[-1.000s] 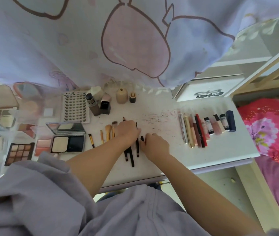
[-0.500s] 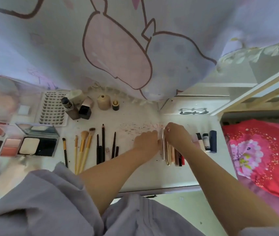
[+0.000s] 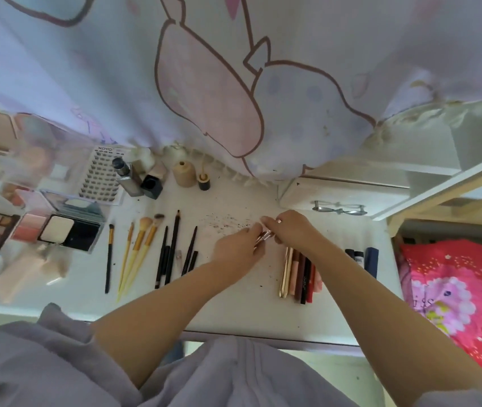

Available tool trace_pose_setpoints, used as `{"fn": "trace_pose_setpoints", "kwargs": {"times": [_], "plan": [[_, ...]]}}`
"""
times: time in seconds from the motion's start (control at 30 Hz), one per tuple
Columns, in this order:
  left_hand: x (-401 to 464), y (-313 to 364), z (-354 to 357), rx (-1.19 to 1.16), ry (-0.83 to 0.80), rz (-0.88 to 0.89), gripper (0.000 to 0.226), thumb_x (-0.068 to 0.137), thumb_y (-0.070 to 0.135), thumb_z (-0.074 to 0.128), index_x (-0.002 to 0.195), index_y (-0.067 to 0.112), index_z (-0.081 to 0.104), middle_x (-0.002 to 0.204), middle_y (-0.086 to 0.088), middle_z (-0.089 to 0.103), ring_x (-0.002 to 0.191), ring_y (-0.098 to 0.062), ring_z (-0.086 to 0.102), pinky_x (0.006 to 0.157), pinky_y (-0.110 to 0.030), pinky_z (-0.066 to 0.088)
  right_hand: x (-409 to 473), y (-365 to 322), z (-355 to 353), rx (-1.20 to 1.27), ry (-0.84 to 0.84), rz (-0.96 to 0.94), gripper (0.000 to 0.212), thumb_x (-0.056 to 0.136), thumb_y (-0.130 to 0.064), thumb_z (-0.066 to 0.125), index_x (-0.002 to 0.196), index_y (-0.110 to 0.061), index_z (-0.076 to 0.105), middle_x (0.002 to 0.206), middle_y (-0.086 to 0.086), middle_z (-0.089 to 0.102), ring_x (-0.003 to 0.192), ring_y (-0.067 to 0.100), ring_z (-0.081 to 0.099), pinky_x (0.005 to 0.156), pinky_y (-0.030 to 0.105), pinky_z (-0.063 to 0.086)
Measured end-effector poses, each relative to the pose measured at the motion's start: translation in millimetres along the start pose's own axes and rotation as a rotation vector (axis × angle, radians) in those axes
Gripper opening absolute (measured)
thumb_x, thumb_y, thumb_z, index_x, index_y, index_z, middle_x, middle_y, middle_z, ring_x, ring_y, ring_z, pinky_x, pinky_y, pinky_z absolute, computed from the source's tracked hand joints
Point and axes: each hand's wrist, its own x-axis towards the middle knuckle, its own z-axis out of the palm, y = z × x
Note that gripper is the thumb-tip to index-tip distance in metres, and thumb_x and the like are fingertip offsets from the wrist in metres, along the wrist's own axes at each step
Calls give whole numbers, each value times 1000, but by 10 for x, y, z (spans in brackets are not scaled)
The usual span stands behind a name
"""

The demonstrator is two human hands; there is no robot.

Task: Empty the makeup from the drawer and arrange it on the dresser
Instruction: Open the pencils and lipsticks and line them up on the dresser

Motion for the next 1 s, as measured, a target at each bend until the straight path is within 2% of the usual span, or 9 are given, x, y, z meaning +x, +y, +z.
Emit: {"fn": "trace_pose_setpoints", "kwargs": {"times": [0.1, 0.27, 0.33, 0.43, 0.57, 0.63, 0.73, 0.87, 1.0], "plan": [[-136, -171, -275, -199, 19, 72, 19, 99, 34, 39, 96, 19, 50, 70, 2, 52, 63, -18, 50, 57, -32, 36, -218, -138, -82, 302, -69, -84, 33, 94, -38, 49, 70, -16, 54, 57, -5, 54, 40, 3, 43, 46, 17, 35], [-233, -354, -618, -275, 0, 138, 20, 98, 35, 41, 82, 27, 49, 59, 8, 46, 54, -7, 42, 50, -21, 29, -555, -334, -126, 459, -119, -268, 8, 96, -26, 51, 92, -20, 54, 82, 0, 64, 68, 8, 61, 58, 19, 48], [-240, -396, -693, -213, -11, 162, 19, 97, 39, 41, 93, 27, 55, 60, 9, 48, 52, -4, 43, 48, -19, 30, -638, -406, -202, 431, -166, -229, 20, 96, -38, 47, 98, -21, 56, 86, -3, 69, 70, 7, 65, 56, 19, 48], [-291, -421, -785, -144, 2, 224, 24, 96, 43, 40, 103, 27, 56, 60, 10, 49, 51, -3, 44, 48, -19, 30, -735, -505, -254, 231, -149, -165, 45, 96, -52, 36, 87, -16, 62, 57, -8, 62, 45, 3, 50, 51, 18, 39], [-345, -442, -863, -94, -4, 251, 26, 97, 43, 38, 105, 25, 55, 62, 10, 50, 52, -4, 44, 48, -19, 32, -823, -538, -225, 266, -120, -205, 20, 96, -35, 50, 93, -17, 59, 71, -7, 62, 63, 6, 56, 57, 19, 43], [-370, -469, -892, -72, -5, 261, 25, 97, 44, 38, 105, 27, 55, 62, 11, 50, 51, -4, 44, 48, -19, 32, -876, -565, -204, 332, -160, -156, 23, 95, -39, 50, 100, -18, 60, 77, -6, 67, 69, 7, 61, 57, 19, 45], [-393, -486, -934, -55, -20, 293, 25, 97, 43, 39, 108, 28, 55, 62, 12, 49, 53, -4, 45, 50, -22, 34, -913, -599, -167, 286, -157, -111, 37, 97, -44, 42, 90, -14, 63, 61, -6, 59, 53, 8, 50, 51, 20, 38], [-390, -530, -966, -47, -16, 292, 25, 96, 44, 40, 107, 28, 55, 61, 12, 48, 53, -5, 45, 50, -24, 33, -939, -622, -174, 344, -140, -160, 16, 93, -35, 55, 96, -20, 62, 78, -6, 66, 70, 7, 58, 58, 20, 43], [-412, -554, -975, -59, -4, 325, 22, 96, 44, 41, 105, 31, 55, 60, 12, 48, 52, -4, 45, 50, -22, 32, -983, -642, -169, 354, -182, -93, 41, 96, -47, 42, 95, -14, 67, 67, -5, 65, 57, 8, 54, 51, 18, 40]]}}
